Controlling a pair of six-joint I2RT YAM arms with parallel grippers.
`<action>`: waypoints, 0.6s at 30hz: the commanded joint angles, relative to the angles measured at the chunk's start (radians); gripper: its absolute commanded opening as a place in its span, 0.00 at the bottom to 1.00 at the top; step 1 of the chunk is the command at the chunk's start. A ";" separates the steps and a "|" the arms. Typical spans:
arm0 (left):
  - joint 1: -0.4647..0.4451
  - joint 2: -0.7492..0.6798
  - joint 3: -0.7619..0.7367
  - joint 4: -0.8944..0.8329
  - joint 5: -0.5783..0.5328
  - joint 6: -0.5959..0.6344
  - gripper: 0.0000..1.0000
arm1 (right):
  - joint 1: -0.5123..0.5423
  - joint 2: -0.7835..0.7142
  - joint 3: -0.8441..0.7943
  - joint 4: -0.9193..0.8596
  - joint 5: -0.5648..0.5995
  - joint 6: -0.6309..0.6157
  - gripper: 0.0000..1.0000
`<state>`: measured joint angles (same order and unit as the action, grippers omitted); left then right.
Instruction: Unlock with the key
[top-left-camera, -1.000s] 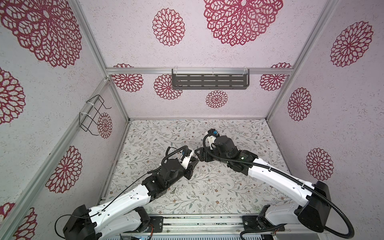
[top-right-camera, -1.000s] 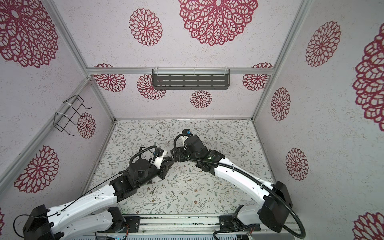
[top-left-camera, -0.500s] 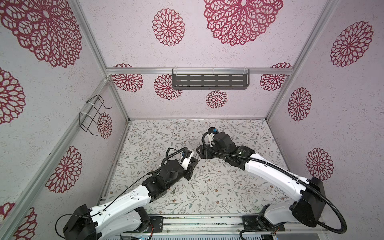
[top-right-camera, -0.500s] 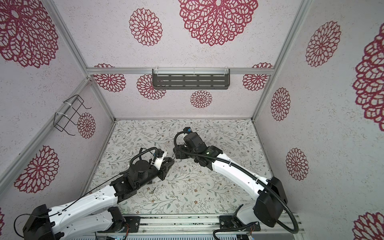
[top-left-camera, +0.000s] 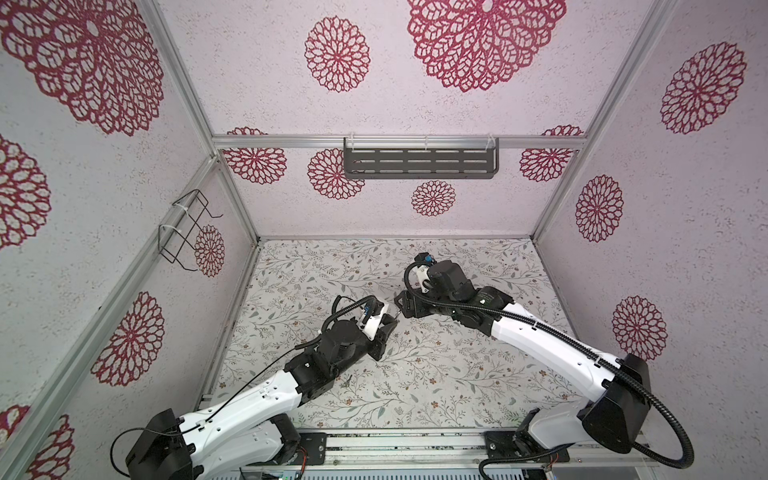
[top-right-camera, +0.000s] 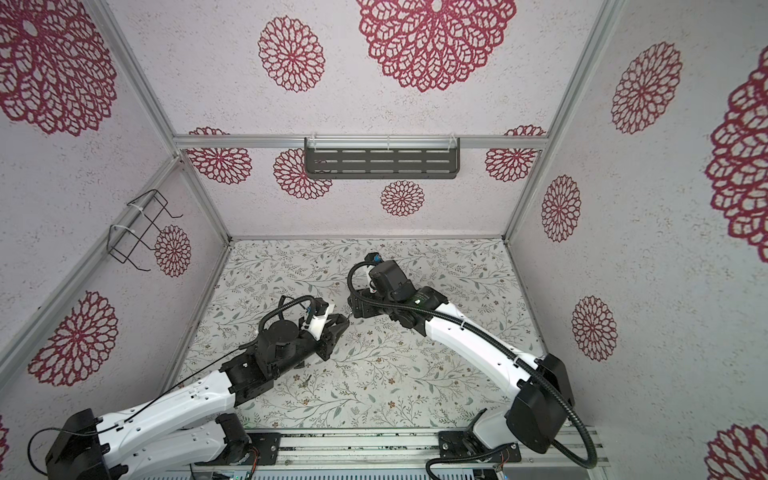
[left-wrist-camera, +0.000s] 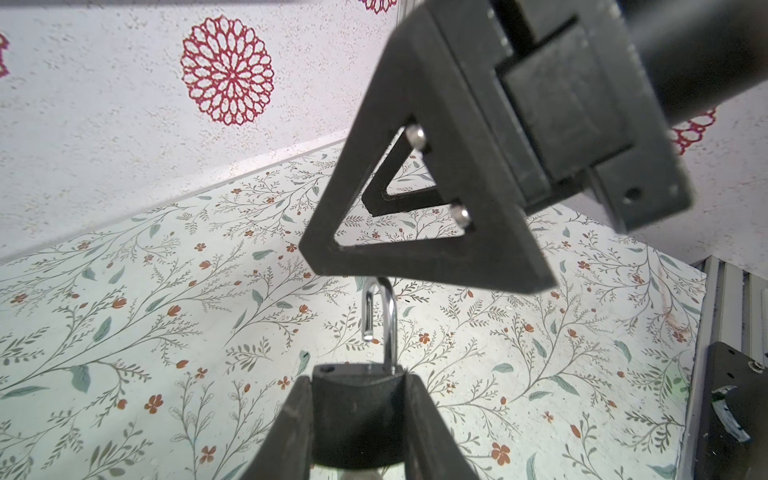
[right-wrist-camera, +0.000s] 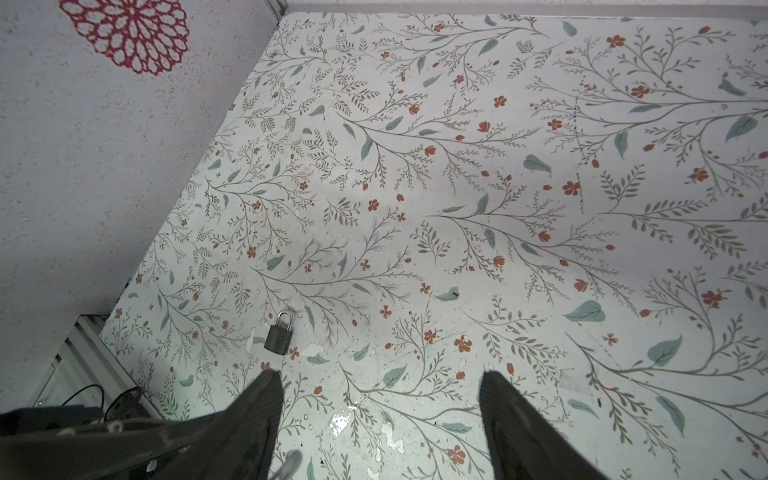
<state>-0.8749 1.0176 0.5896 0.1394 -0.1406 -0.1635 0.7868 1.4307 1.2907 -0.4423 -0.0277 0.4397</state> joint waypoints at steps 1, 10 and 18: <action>-0.008 -0.025 -0.008 0.065 0.018 0.042 0.00 | -0.021 0.000 0.029 -0.031 -0.042 -0.046 0.78; -0.007 -0.024 -0.012 0.098 0.013 0.051 0.00 | -0.052 -0.049 -0.028 -0.019 -0.114 -0.065 0.79; -0.008 -0.010 -0.003 0.116 0.022 0.053 0.00 | -0.056 -0.111 -0.086 0.019 -0.164 -0.077 0.79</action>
<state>-0.8757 1.0092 0.5850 0.1974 -0.1368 -0.1425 0.7334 1.3701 1.1934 -0.4469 -0.1692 0.3916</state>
